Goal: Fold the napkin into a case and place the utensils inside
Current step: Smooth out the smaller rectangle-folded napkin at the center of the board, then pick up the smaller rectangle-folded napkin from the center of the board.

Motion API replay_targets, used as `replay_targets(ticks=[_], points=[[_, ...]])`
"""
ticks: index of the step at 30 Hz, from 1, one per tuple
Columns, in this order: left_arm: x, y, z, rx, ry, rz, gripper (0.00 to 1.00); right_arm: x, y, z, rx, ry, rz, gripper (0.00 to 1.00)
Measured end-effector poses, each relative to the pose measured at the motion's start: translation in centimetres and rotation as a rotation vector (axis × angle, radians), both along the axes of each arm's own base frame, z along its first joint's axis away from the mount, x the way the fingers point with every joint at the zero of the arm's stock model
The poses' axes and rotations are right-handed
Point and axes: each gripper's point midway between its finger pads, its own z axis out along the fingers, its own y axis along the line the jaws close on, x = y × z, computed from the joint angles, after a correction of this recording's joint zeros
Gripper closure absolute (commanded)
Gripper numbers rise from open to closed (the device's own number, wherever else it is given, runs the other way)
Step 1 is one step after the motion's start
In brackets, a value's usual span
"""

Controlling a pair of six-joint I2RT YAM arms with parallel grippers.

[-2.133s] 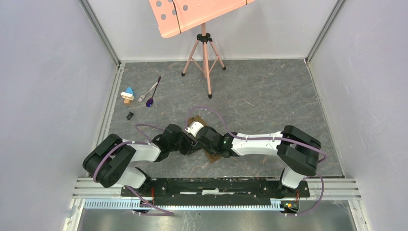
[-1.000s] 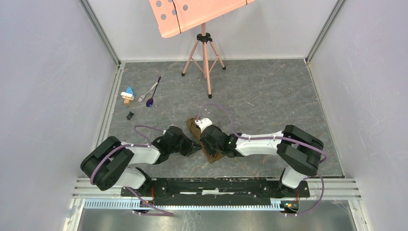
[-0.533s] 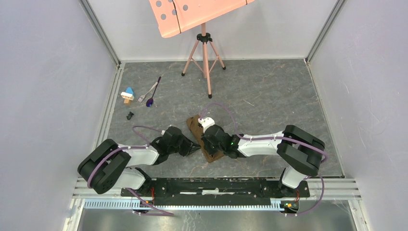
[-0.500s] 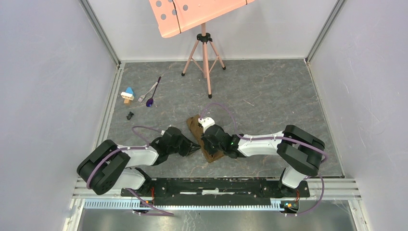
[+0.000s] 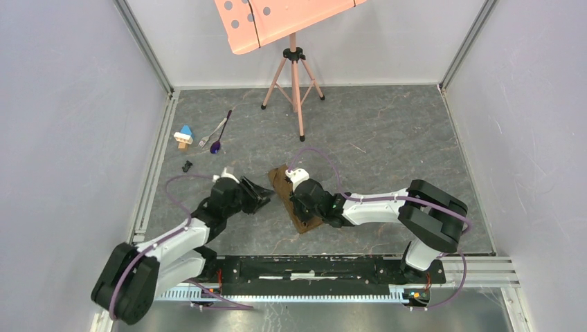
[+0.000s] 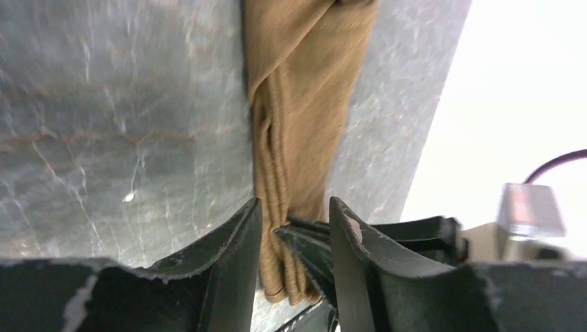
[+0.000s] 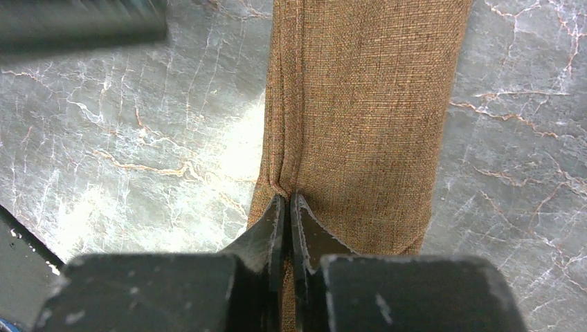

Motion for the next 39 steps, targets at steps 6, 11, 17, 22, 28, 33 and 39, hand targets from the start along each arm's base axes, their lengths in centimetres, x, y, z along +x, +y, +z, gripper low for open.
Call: replay_targets(ticks=[6, 11, 17, 22, 28, 33, 39], points=[[2.7, 0.8, 5.1, 0.055, -0.168, -0.037, 0.6, 0.0, 0.0, 0.0, 0.002, 0.001, 0.001, 0.92], [3.8, -0.8, 4.2, 0.059, -0.137, -0.122, 0.77, 0.0, 0.0, 0.0, 0.003, 0.0, 0.001, 0.91], [4.0, -2.5, -0.3, 0.064, -0.007, -0.229, 0.85, 0.0, 0.0, 0.0, 0.003, -0.001, 0.006, 0.81], [5.2, -2.7, -2.5, 0.121, 0.019, -0.27, 0.91, -0.3, 0.1, 0.4, 0.007, -0.004, 0.038, 0.59], [6.0, -2.4, -3.5, 0.175, 0.0, -0.308, 0.93, -0.9, 0.5, 2.4, 0.057, 0.005, 0.149, 0.47], [6.2, -2.4, -3.6, 0.196, -0.016, -0.333, 0.97, -0.8, 0.6, 3.1, 0.106, 0.041, 0.196, 0.5], [6.7, -2.2, -3.6, 0.205, -0.011, -0.335, 0.98, -1.9, 0.3, 1.8, 0.11, 0.06, 0.225, 0.68]])
